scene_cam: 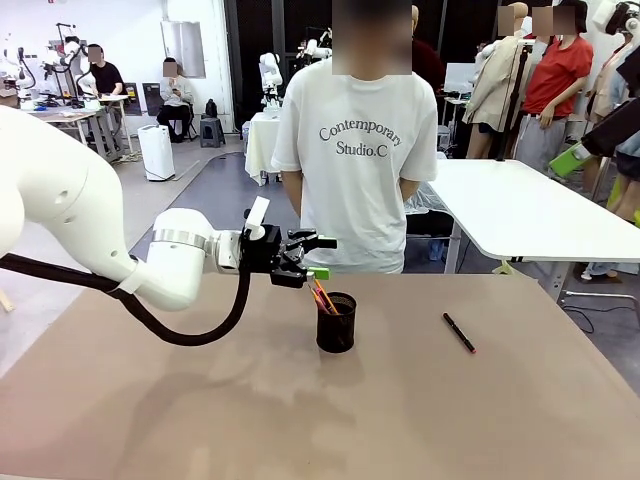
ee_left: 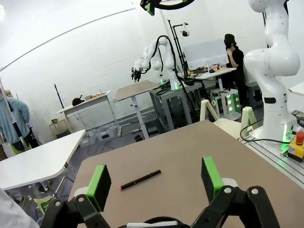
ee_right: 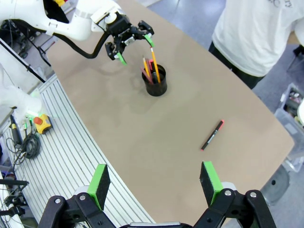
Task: Place the pens into the pen holder.
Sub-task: Pick up a writing instrument from the table and place it into the Pen holder.
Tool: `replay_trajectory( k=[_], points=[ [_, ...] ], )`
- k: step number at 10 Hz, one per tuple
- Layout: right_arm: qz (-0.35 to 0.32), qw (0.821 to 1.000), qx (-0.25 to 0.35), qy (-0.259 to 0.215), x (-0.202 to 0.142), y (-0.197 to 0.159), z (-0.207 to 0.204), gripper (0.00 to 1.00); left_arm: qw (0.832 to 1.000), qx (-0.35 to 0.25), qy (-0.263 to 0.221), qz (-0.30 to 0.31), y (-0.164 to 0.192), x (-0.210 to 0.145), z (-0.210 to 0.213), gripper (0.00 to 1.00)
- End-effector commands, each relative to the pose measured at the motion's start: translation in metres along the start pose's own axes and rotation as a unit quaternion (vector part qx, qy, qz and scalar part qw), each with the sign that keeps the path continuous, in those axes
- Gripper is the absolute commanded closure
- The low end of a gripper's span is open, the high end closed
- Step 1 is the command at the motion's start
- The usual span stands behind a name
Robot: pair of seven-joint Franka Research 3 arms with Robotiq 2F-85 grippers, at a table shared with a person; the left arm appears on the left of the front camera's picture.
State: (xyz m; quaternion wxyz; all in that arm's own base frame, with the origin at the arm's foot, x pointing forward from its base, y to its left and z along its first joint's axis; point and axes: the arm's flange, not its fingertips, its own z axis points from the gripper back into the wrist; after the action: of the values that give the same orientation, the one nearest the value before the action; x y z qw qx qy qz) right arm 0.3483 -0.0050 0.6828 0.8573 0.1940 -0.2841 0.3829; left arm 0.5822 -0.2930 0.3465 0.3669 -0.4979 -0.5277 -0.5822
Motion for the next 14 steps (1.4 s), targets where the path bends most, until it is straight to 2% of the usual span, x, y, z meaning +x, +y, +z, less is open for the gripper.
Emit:
replay_trajectory(
  k=[1, 5, 6, 7, 10, 12, 13, 14],
  points=[
    [-0.002, 1.000, 0.006, -0.006, 0.002, 0.001, 0.001, 0.00, 1.000, 0.000, -0.005, -0.004, 0.001, 0.001, 0.000, 0.00],
    [-0.002, 1.000, 0.006, -0.006, 0.002, 0.001, 0.001, 0.00, 1.000, 0.000, 0.000, 0.000, 0.000, 0.000, 0.000, 0.00],
    [-0.002, 1.000, 0.006, -0.006, 0.002, 0.001, 0.001, 0.00, 0.998, -0.004, -0.012, 0.055, 0.005, 0.010, 0.014, 0.00],
    [-0.002, 1.000, 0.006, -0.006, 0.002, 0.001, 0.001, 0.00, 0.999, -0.008, 0.004, 0.046, 0.002, 0.028, 0.024, 0.00],
    [-0.002, 1.000, 0.006, -0.006, 0.002, 0.001, 0.001, 0.00, 0.994, -0.051, 0.089, 0.042, 0.009, 0.075, 0.062, 0.00],
    [-0.002, 1.000, 0.006, -0.006, 0.002, 0.001, 0.001, 0.00, 0.982, -0.069, 0.160, 0.071, 0.016, 0.113, 0.087, 0.00],
    [-0.002, 1.000, 0.006, -0.006, 0.002, 0.001, 0.001, 0.00, 0.978, -0.073, 0.186, 0.065, 0.024, 0.121, 0.097, 0.00],
    [-0.002, 1.000, 0.006, -0.006, 0.002, 0.001, 0.001, 0.00, 0.970, -0.061, 0.223, 0.075, 0.032, 0.136, 0.115, 0.00]
  ],
)
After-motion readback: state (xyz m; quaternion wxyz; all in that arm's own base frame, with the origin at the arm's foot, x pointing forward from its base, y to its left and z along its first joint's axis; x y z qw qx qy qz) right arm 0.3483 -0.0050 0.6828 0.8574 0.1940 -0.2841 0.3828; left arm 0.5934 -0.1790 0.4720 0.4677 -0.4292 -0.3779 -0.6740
